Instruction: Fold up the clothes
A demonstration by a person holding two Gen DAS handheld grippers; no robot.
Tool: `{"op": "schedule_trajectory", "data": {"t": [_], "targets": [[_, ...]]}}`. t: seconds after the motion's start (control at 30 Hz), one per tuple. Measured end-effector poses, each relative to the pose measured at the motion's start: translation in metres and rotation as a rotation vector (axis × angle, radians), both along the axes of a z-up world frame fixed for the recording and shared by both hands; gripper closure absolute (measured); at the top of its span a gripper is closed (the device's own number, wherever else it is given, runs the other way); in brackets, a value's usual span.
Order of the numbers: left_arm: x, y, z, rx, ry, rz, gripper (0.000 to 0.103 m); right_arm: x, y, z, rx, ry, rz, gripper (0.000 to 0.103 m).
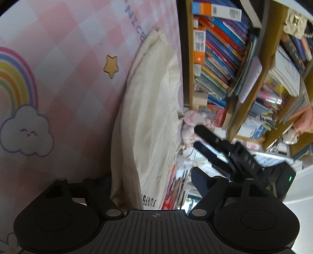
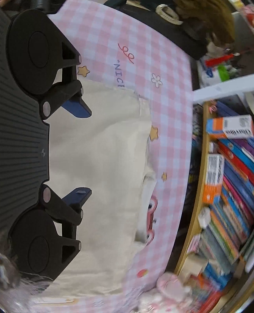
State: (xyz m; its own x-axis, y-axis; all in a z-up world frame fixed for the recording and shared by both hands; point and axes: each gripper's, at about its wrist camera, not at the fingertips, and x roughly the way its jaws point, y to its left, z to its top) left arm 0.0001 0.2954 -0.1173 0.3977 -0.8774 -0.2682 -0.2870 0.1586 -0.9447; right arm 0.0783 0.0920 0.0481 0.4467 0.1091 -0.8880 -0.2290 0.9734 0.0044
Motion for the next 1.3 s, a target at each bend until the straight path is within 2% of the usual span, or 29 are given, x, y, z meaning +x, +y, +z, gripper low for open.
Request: {"op": "schedule_trajectory", "data": {"t": [0.07, 0.23, 0.3, 0.37, 0.4, 0.47, 0.6, 0.67, 0.77, 0.93, 1.03, 1.3], "targets": [[-0.001, 0.001, -0.001, 0.015, 0.010, 0.004, 0.034, 0.012, 0.014, -0.002, -0.003, 0.013, 0.020, 0.026], [-0.003, -0.001, -0.008, 0.050, 0.050, -0.010, 0.063, 0.038, 0.046, -0.005, -0.013, 0.047, 0.055, 0.025], [-0.004, -0.002, -0.009, 0.070, 0.055, -0.015, 0.068, 0.046, 0.060, -0.008, -0.030, 0.064, 0.077, 0.025], [-0.004, -0.004, -0.009, 0.091, 0.055, -0.021, 0.083, 0.052, 0.076, -0.011, -0.049, 0.079, 0.108, 0.024], [-0.005, -0.004, -0.008, 0.104, 0.049, -0.024, 0.095, 0.055, 0.084, -0.013, -0.060, 0.083, 0.124, 0.024], [-0.005, -0.004, -0.001, 0.133, 0.010, -0.026, 0.095, 0.058, 0.099, -0.015, -0.082, 0.087, 0.157, 0.024], [-0.003, -0.012, 0.032, 0.211, -0.170, -0.063, 0.095, 0.061, 0.129, -0.022, -0.155, 0.106, 0.234, 0.024], [-0.003, -0.017, 0.046, 0.245, -0.243, -0.082, 0.095, 0.061, 0.142, -0.028, -0.215, 0.071, 0.257, 0.024], [-0.001, -0.023, 0.058, 0.279, -0.304, -0.099, 0.095, 0.058, 0.162, -0.036, -0.296, 0.066, 0.328, 0.024], [0.000, -0.027, 0.064, 0.289, -0.339, -0.117, 0.095, 0.050, 0.184, -0.059, -0.443, 0.109, 0.424, 0.027], [0.000, -0.028, 0.066, 0.297, -0.355, -0.126, 0.095, 0.047, 0.190, -0.073, -0.508, 0.132, 0.456, 0.035], [-0.002, -0.028, 0.070, 0.315, -0.383, -0.139, 0.095, 0.051, 0.187, -0.091, -0.588, 0.147, 0.456, 0.047]]}}
